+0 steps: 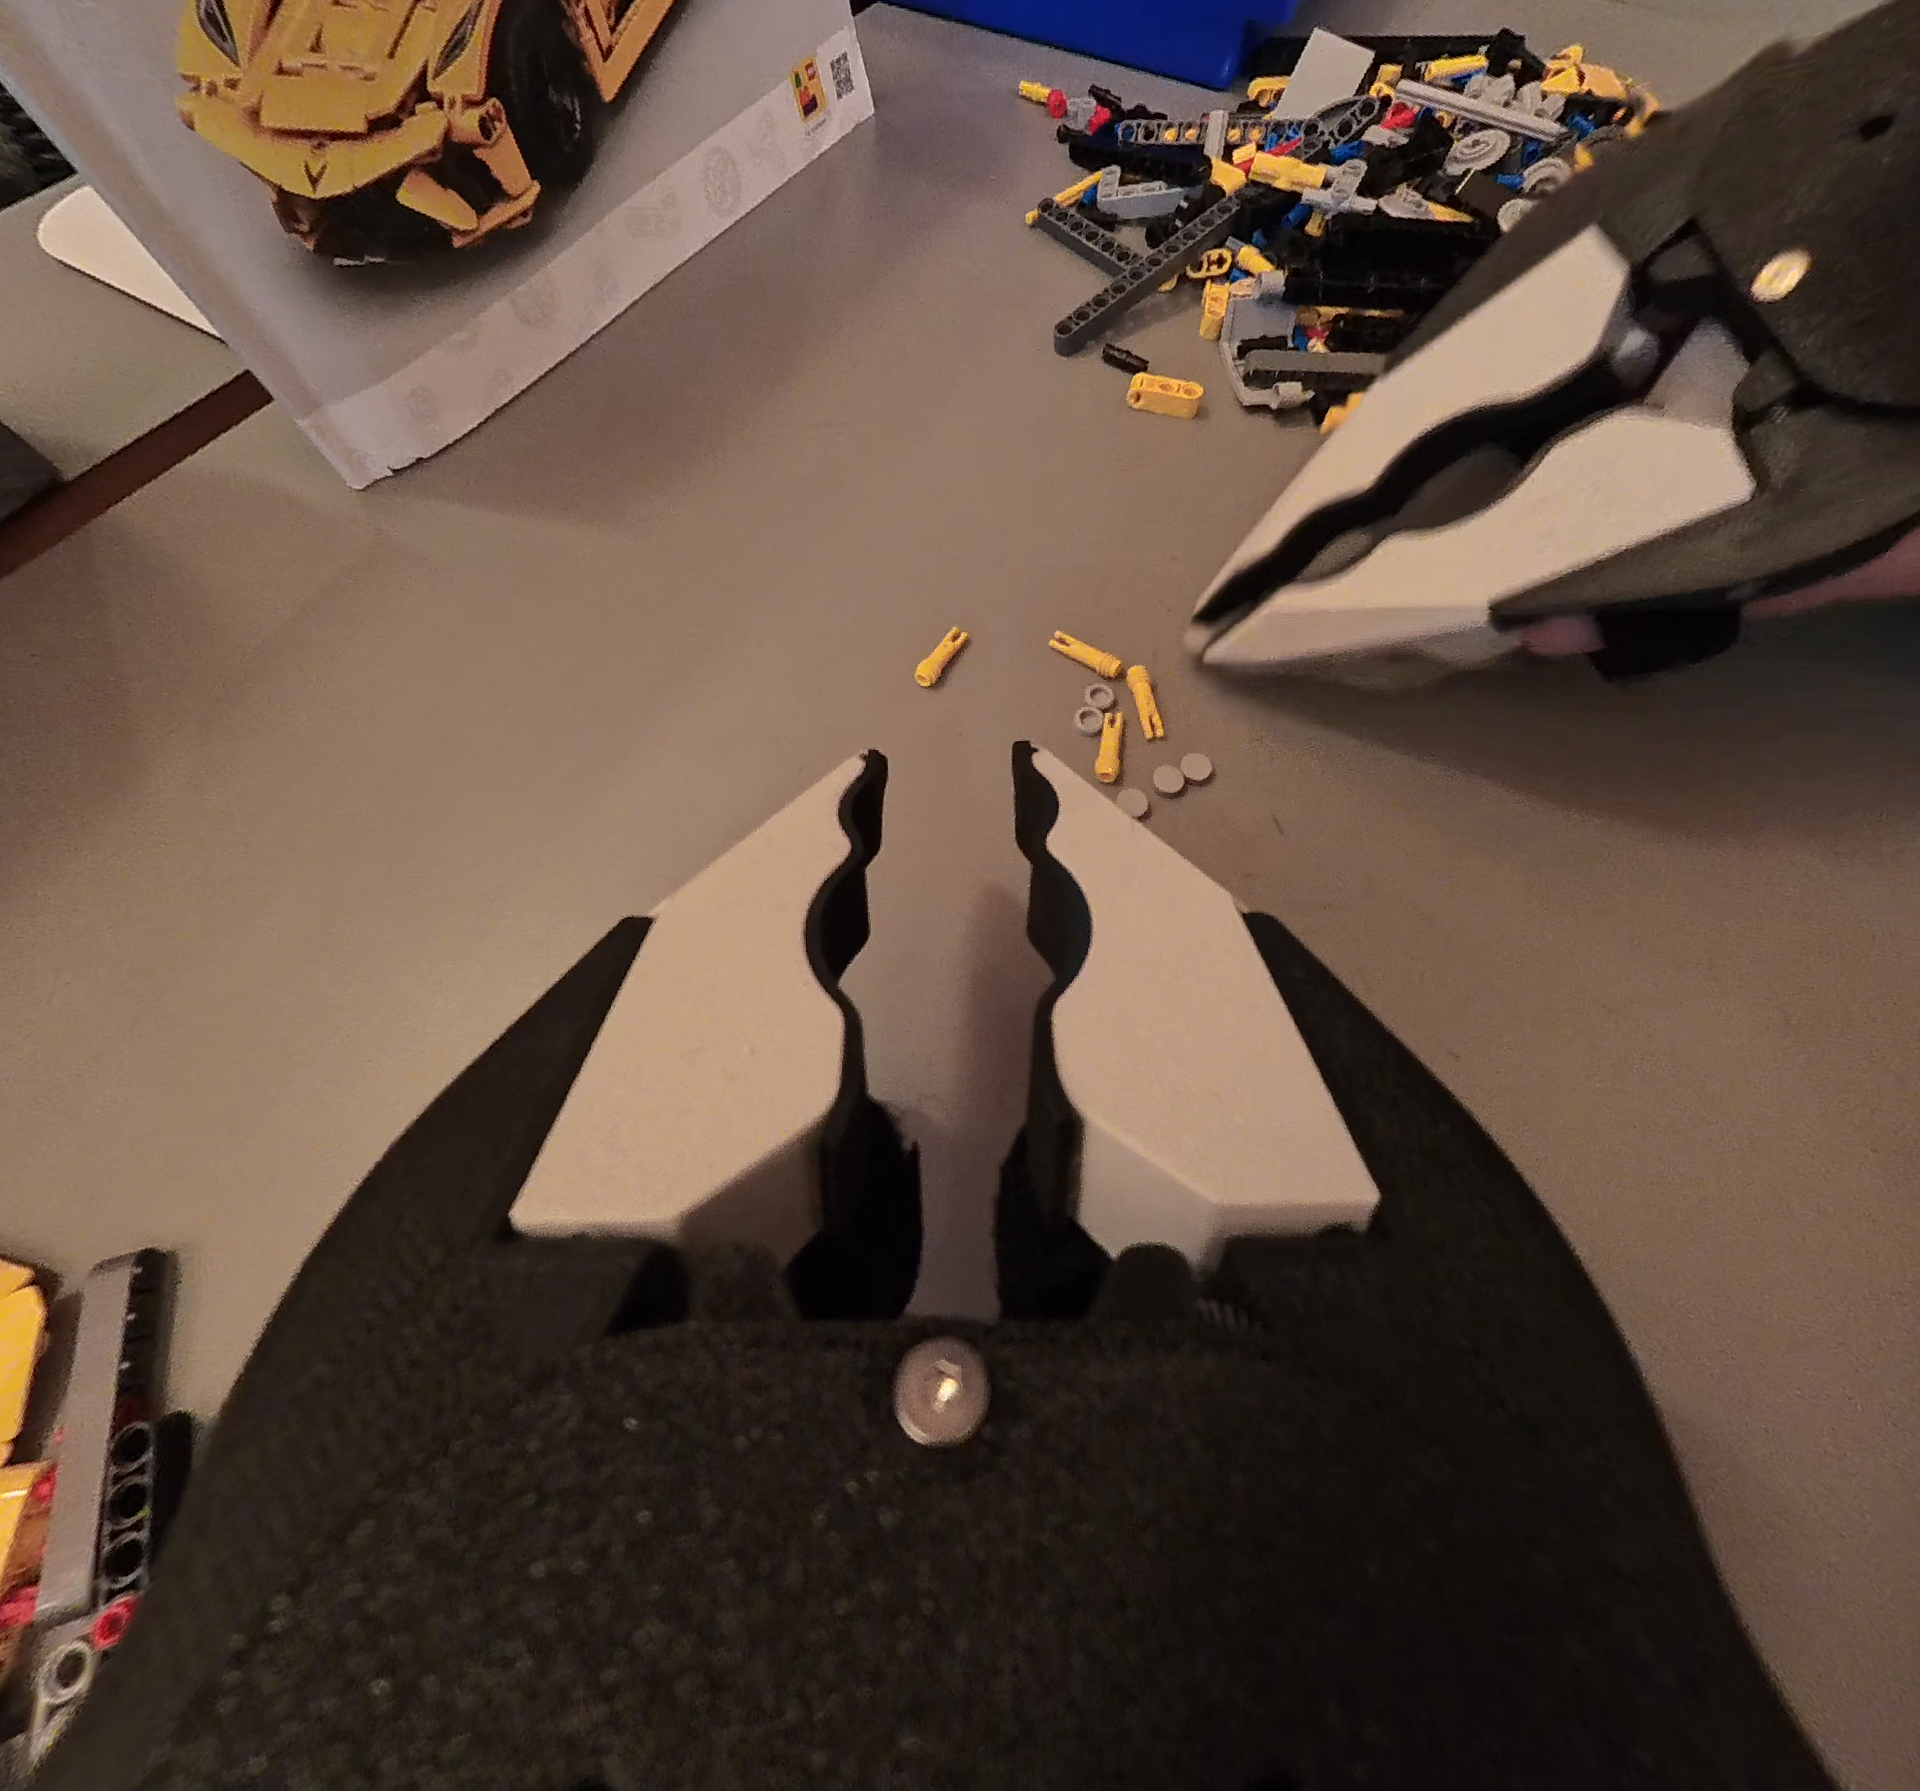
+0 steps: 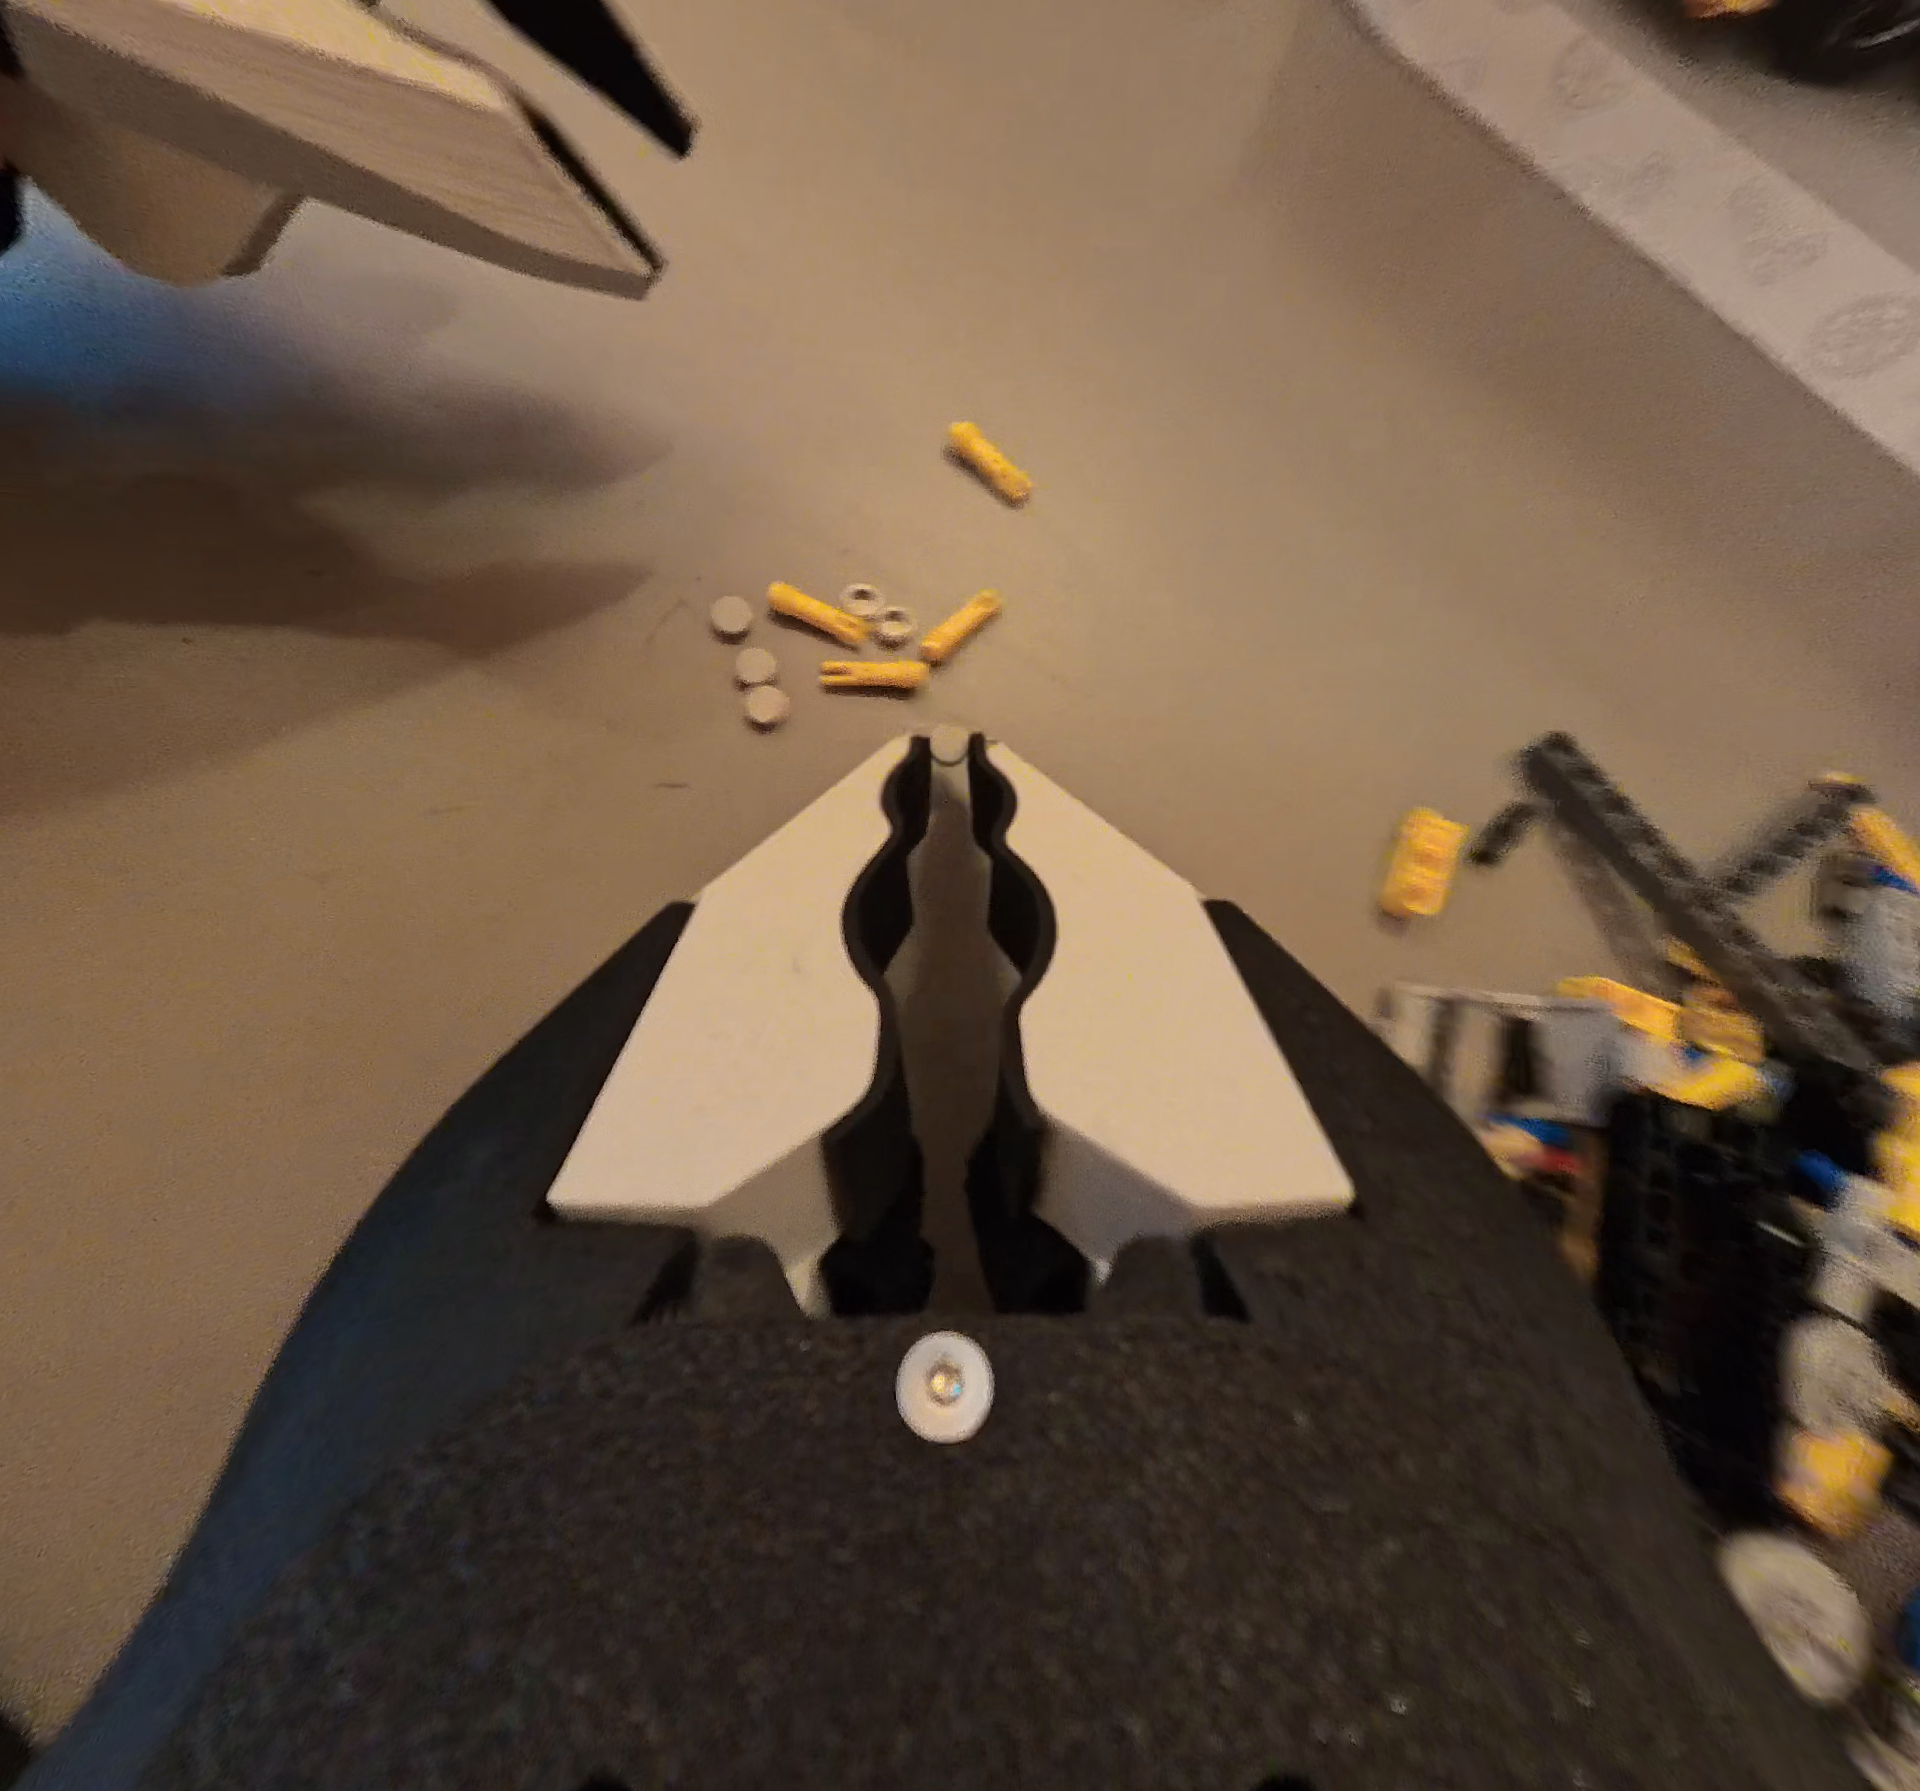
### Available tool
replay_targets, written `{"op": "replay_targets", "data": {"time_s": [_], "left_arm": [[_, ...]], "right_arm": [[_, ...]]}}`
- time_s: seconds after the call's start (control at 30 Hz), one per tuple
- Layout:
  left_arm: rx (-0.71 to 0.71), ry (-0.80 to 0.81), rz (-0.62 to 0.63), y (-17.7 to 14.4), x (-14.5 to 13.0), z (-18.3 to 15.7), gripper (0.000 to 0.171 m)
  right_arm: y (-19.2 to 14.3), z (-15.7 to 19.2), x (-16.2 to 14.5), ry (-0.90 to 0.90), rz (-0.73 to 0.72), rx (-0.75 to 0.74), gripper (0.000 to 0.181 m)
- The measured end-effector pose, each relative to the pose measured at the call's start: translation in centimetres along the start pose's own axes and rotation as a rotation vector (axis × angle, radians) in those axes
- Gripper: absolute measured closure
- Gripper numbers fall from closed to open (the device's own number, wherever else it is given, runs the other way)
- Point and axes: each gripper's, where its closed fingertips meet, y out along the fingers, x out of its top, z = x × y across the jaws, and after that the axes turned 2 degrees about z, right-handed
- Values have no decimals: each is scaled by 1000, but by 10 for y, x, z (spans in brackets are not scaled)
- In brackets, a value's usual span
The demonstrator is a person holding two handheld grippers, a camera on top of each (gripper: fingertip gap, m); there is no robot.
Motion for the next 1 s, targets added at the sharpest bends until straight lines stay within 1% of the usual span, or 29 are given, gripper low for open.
{"op": "replay_targets", "data": {"time_s": [0.03, 0.1, 0.17, 0.23, 0.33, 0.4, 0.47, 0.53, 0.57, 0.6, 0.67, 0.7, 0.77, 0.8, 0.87, 0.93, 1.0], "left_arm": [[1, 1, 0, 0, 0, 0, 147], [-2, -3, 2, 0, 0, 0, 147], [-10, -5, 4, 1, 0, -2, 147], [-15, 2, 9, 2, -1, -4, 147], [-24, 16, 20, 4, -2, -9, 147], [-26, 26, 27, 6, -4, -12, 147], [-29, 30, 31, 7, -4, -13, 147], [-29, 26, 31, 6, -5, -13, 146], [-27, 22, 28, 6, -5, -12, 147], [-23, 17, 26, 5, -4, -10, 146], [-16, 7, 25, 5, -5, -6, 146], [-13, 1, 25, 4, -5, -4, 146], [-11, -11, 24, 4, -6, -1, 146], [-10, -16, 22, 4, -6, -1, 146], [-7, -18, 21, 3, -5, 1, 146], [-3, -13, 18, 2, -4, 1, 146], [-6, -8, 11, 1, -2, -1, 147]], "right_arm": [[-11, -17, 2, 7, -16, -55, 175], [-40, -61, 2, 62, -50, -166, 175], [-70, -111, -16, 158, -41, -260, 175], [-87, -147, -42, 220, -17, -300, 175], [-101, -175, -76, 205, 36, -417, 180], [-102, -177, -81, 208, 30, -429, 178], [-102, -177, -77, 223, 9, -434, 171], [-99, -168, -67, 207, -1, -416, 167], [-94, -156, -58, 194, -10, -386, 167], [-85, -135, -46, 176, -34, -322, 166], [-61, -75, -16, 121, -97, -125, 160], [-48, -46, -5, 112, -115, -39, 160], [-23, 9, 7, 107, -118, 132, 159], [-12, 25, 5, 87, -89, 160, 157], [4, 35, 0, 15, -40, 117, 155], [8, 36, 2, -25, -40, 81, 160], [11, 36, 4, -23, -35, 81, 163]]}}
